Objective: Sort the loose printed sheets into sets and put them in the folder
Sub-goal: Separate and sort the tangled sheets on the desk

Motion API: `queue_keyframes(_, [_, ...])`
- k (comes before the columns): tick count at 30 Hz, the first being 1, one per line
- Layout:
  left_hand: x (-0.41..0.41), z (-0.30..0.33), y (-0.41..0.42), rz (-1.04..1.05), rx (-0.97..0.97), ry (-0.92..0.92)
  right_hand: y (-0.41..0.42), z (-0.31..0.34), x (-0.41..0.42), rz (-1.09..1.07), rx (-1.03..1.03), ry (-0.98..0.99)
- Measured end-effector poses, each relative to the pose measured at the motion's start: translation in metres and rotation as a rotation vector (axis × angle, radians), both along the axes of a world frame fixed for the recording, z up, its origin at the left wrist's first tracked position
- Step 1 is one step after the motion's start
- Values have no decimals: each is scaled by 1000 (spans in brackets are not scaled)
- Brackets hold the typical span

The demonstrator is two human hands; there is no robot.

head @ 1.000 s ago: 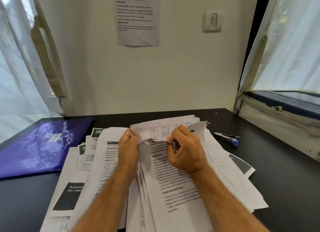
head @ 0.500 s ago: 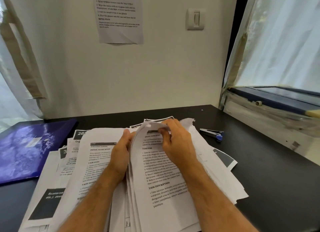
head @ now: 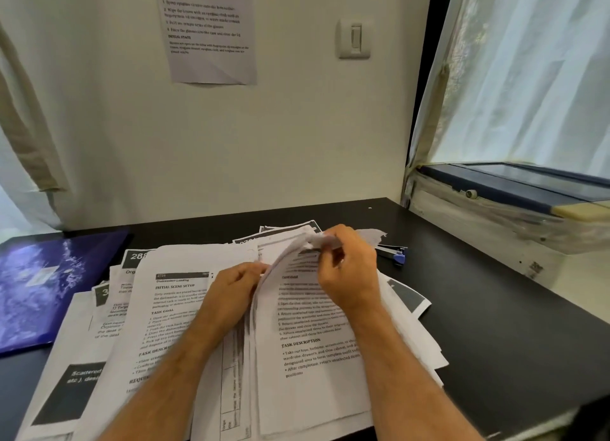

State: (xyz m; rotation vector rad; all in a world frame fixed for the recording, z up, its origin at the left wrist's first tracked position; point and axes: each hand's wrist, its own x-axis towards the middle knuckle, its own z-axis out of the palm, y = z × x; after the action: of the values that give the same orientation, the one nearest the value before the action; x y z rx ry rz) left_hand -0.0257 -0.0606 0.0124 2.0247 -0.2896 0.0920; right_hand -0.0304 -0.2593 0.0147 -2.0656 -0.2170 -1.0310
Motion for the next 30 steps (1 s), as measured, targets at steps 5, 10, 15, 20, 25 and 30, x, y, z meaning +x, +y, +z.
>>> queue_keyframes(5, [50,17,-34,44,250,-154,-24,-12,9,-130,205,137])
queue_keyframes(10, [101,41,-83,-18,475,-163,-30,-21,15,-113,314,203])
queue_keyframes(15, [120,34,-110,-96,765,-24,-26,-21,14,-142,231,180])
queue_keyframes(20, [130,38,-114,-70,639,-96,-26,-20,17,-52,81,124])
queue_keyframes(25, [128,60,-108,43,485,-254,-19,-16,16,36,-94,80])
queue_keyframes(30, [129,85,-93,33,356,-286,-13,-12,10,28,-124,40])
